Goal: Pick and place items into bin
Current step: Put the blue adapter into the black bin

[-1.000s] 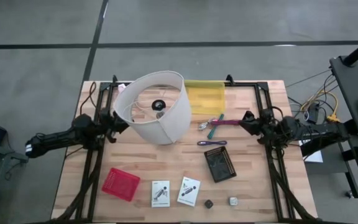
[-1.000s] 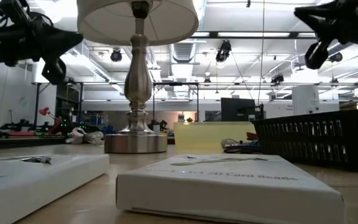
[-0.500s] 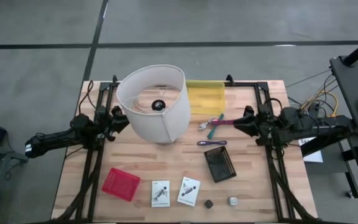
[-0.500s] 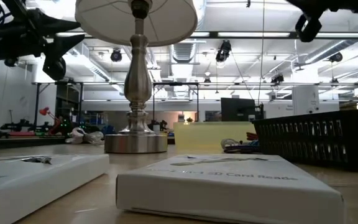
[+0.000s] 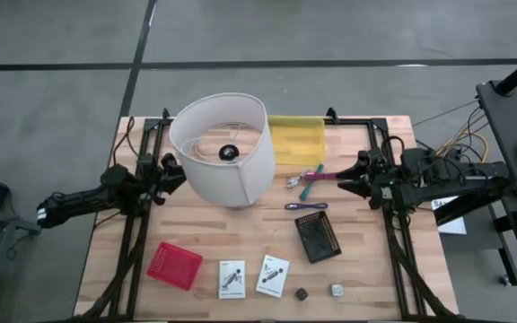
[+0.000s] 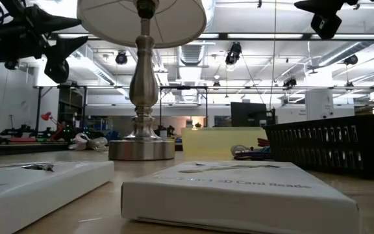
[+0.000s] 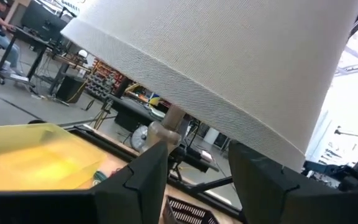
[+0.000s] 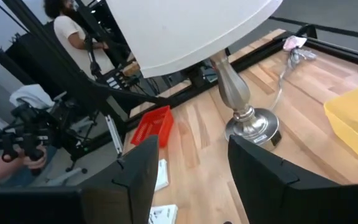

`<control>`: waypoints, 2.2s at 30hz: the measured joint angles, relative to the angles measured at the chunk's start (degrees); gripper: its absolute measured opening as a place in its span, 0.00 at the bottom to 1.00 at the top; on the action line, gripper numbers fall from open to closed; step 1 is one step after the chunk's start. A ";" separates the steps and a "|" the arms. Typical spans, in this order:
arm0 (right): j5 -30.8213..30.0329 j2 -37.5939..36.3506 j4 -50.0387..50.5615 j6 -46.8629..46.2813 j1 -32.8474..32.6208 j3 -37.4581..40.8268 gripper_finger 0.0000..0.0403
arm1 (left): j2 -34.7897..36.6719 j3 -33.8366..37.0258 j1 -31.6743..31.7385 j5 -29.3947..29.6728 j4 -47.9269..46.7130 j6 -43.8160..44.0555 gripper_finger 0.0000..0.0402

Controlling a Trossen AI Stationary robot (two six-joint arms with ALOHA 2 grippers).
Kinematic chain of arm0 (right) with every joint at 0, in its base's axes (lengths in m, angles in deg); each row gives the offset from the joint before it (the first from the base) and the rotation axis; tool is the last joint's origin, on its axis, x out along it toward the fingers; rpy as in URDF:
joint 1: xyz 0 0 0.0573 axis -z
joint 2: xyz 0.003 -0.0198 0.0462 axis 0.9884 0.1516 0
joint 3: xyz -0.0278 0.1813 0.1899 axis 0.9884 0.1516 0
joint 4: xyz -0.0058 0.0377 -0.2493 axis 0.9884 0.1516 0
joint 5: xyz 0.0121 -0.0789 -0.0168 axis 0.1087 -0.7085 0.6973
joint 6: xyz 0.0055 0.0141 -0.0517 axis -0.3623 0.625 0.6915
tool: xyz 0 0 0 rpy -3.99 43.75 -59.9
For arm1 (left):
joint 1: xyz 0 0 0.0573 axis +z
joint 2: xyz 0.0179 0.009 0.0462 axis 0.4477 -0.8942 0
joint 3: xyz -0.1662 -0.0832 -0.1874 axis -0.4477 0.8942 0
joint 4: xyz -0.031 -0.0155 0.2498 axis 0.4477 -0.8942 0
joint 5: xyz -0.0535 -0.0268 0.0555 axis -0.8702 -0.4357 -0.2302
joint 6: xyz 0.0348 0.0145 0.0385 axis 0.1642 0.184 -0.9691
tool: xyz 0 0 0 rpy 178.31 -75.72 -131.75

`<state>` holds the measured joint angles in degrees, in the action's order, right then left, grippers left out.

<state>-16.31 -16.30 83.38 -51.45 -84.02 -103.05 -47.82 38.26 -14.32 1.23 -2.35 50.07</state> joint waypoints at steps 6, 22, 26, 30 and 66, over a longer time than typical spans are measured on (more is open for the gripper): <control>0.00 0.00 2.02 -0.02 0.00 0.18 0.45 | 0.02 0.00 0.00 -0.19 -7.49 -1.21 0.39; 0.02 0.04 3.54 -5.05 0.00 0.23 0.44 | -0.06 -2.31 -0.07 -23.47 -17.57 38.04 0.39; 0.05 0.04 4.95 -5.11 0.00 0.27 0.45 | -0.12 -5.92 -0.07 -26.61 -19.52 41.28 0.38; 1.40 0.02 6.99 -5.72 0.00 0.27 0.45 | -1.92 -12.67 -0.07 -26.62 -26.51 36.78 0.34; 3.55 27.30 12.11 -41.39 -21.91 -17.86 0.48 | -15.70 -47.23 -0.04 -36.46 -37.90 -2.72 0.13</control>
<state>-12.76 11.00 95.49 -92.84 -105.93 -120.91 -63.52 -8.97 -14.37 -35.23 -40.25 47.36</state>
